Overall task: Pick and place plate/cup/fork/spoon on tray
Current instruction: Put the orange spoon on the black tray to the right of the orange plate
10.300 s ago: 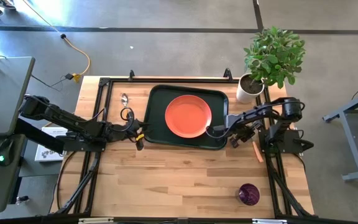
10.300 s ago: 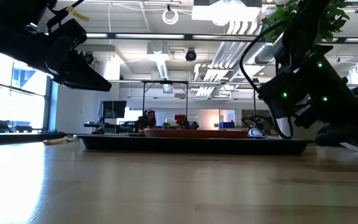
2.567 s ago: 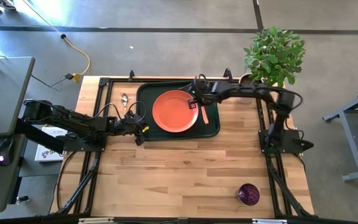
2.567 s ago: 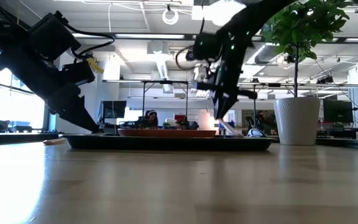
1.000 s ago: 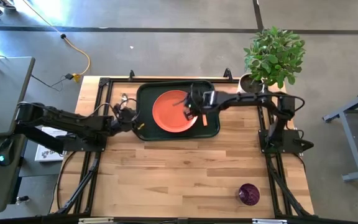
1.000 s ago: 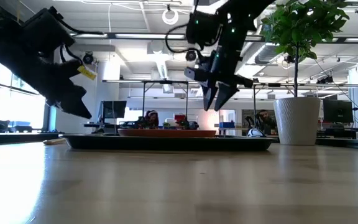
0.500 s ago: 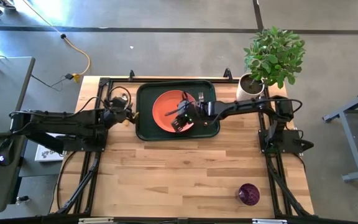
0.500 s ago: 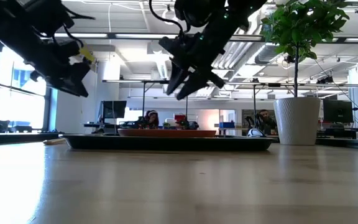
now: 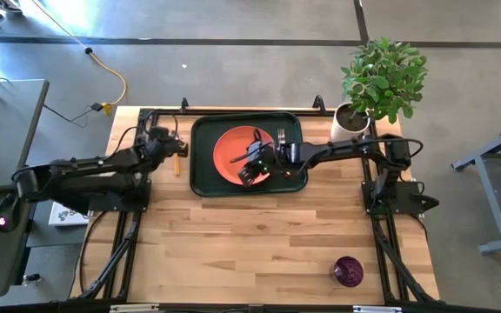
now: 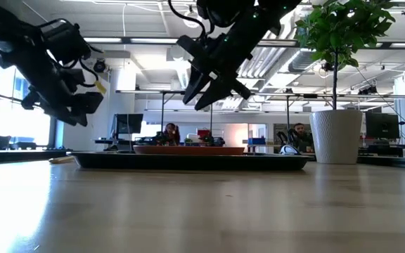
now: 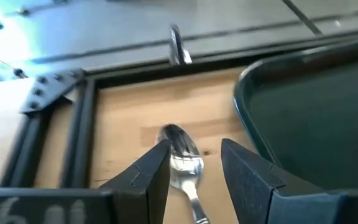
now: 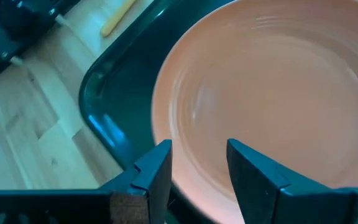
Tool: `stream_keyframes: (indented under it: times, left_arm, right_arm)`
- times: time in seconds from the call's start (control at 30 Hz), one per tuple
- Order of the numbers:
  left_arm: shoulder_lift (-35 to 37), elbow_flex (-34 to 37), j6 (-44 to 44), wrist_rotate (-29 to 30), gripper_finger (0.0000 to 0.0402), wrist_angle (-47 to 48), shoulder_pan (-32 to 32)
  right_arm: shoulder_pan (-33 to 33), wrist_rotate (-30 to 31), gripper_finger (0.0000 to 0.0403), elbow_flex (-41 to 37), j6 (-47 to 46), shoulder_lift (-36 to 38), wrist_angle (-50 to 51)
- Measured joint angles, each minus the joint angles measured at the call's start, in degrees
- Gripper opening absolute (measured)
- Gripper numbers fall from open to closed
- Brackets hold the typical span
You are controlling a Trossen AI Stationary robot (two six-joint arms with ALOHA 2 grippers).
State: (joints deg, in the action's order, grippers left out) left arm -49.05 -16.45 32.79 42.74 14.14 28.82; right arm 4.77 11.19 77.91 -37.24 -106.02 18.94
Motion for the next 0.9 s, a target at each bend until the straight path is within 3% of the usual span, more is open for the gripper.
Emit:
stream_keyframes:
  times: [0.3,0.6,0.9]
  left_arm:
    - [-8.97,0.0,-1.54,-8.97,0.01,-0.96,9.29]
    - [-16.97,0.0,-2.9,-20.34,0.0063,-5.91,12.18]
    - [-20.36,-0.04,-2.11,-19.39,0.0061,-6.68,12.15]
  right_arm:
    - [-0.9,-0.29,0.0144,0.0,1.72,0.0,0.56]
    - [-0.65,-0.4,0.0144,0.0,2.71,0.0,1.33]
    - [-0.65,-0.98,0.0144,0.01,2.66,0.0,1.55]
